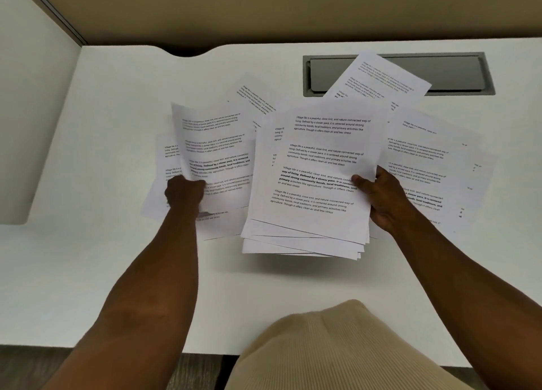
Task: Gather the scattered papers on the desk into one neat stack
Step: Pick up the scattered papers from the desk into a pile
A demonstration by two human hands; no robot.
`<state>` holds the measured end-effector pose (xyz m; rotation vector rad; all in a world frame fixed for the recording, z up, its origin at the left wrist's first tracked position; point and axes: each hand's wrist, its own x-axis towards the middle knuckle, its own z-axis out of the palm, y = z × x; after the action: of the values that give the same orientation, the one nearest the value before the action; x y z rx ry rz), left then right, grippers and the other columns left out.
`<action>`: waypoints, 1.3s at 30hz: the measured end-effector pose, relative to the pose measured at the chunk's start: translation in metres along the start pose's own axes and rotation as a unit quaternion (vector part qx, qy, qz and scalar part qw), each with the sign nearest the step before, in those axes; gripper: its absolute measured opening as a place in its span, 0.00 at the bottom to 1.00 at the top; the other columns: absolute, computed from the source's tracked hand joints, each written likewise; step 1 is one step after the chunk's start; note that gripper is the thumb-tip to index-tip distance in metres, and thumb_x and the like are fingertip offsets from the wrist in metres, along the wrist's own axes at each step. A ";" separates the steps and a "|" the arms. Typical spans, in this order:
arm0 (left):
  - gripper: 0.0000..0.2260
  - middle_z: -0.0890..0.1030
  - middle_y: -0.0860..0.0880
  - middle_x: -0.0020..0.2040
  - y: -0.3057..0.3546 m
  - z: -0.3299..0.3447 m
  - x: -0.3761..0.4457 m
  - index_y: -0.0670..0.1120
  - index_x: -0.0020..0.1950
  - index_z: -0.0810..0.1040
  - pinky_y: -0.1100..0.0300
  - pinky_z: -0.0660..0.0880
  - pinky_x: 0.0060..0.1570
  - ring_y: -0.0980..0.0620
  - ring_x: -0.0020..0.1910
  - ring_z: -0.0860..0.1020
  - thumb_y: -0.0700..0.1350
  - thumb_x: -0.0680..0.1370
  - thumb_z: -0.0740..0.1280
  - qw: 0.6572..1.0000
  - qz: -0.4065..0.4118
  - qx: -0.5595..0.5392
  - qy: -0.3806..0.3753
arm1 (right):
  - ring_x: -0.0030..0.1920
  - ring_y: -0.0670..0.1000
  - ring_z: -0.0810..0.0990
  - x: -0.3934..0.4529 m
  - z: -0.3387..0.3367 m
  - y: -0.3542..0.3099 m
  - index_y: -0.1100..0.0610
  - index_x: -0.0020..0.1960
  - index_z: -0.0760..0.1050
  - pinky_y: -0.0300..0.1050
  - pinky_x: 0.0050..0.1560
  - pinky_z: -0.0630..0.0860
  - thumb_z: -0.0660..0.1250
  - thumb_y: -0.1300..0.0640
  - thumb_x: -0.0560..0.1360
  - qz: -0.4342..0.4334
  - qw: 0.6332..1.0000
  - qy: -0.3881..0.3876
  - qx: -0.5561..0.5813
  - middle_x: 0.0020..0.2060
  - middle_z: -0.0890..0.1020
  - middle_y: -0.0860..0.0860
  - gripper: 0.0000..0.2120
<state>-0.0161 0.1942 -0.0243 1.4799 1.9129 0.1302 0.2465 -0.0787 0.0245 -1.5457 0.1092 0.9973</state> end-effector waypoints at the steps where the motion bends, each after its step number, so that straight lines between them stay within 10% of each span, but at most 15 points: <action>1: 0.19 0.82 0.39 0.56 -0.006 -0.004 0.000 0.37 0.59 0.79 0.53 0.78 0.52 0.39 0.54 0.81 0.44 0.71 0.75 1.000 0.001 0.000 0.016 | 0.58 0.57 0.81 0.000 0.000 0.000 0.60 0.66 0.72 0.57 0.58 0.78 0.67 0.67 0.75 -0.001 1.000 -0.001 -0.001 0.60 0.81 0.56 0.20; 8: 0.30 0.73 0.36 0.66 -0.036 -0.033 0.013 0.36 0.65 0.74 0.47 0.65 0.65 0.37 0.69 0.65 0.52 0.71 0.77 0.985 -0.070 0.160 0.012 | 0.58 0.57 0.81 0.000 0.004 0.003 0.60 0.66 0.72 0.54 0.58 0.78 0.66 0.67 0.76 -0.003 1.000 -0.007 -0.004 0.60 0.80 0.56 0.19; 19: 0.40 0.79 0.38 0.61 -0.034 -0.043 0.026 0.37 0.64 0.71 0.45 0.78 0.57 0.40 0.60 0.78 0.45 0.58 0.85 0.993 -0.115 0.029 -0.015 | 0.59 0.58 0.80 -0.001 0.003 0.007 0.60 0.66 0.73 0.59 0.62 0.75 0.67 0.67 0.75 -0.004 1.000 -0.005 -0.001 0.60 0.80 0.56 0.20; 39: 0.34 0.80 0.37 0.60 -0.028 -0.037 0.035 0.34 0.62 0.76 0.47 0.78 0.59 0.39 0.60 0.79 0.45 0.61 0.83 0.989 -0.083 0.123 -0.020 | 0.56 0.55 0.81 -0.006 -0.004 0.005 0.59 0.65 0.73 0.47 0.50 0.82 0.67 0.67 0.76 -0.009 1.000 0.005 0.002 0.58 0.81 0.55 0.19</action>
<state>-0.0640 0.2277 -0.0263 1.4573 2.0678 -0.2173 0.2415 -0.0860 0.0241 -1.5462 0.1041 0.9736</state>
